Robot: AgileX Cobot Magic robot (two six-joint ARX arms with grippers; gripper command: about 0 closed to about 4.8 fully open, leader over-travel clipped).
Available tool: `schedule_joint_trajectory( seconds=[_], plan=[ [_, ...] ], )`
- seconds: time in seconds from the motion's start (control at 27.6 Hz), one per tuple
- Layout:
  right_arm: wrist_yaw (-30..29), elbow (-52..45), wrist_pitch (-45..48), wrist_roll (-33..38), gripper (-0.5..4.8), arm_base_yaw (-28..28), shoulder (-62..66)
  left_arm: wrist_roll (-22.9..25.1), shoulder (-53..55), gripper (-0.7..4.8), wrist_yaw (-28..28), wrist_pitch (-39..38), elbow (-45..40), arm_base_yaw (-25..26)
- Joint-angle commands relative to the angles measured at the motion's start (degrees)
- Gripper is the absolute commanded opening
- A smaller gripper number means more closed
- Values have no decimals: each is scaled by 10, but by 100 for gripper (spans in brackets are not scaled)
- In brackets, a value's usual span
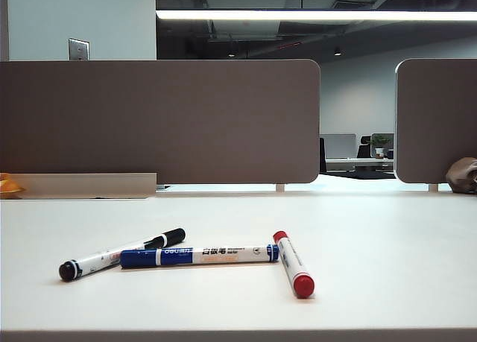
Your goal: Pick up the markers one by one and line them up horizontally in a straight line on the table.
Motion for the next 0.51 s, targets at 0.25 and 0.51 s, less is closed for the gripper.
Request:
schedule_joint_trajectory(
  seconds=[0.25,0.51],
  plan=[
    [-87,124,-181,-184,-2,0,117,31,61,-5,8,-77,103,0],
    [-96,197,-265,-299,-2,1,281,117,202,-5,29,-122,174,0]
  ],
)
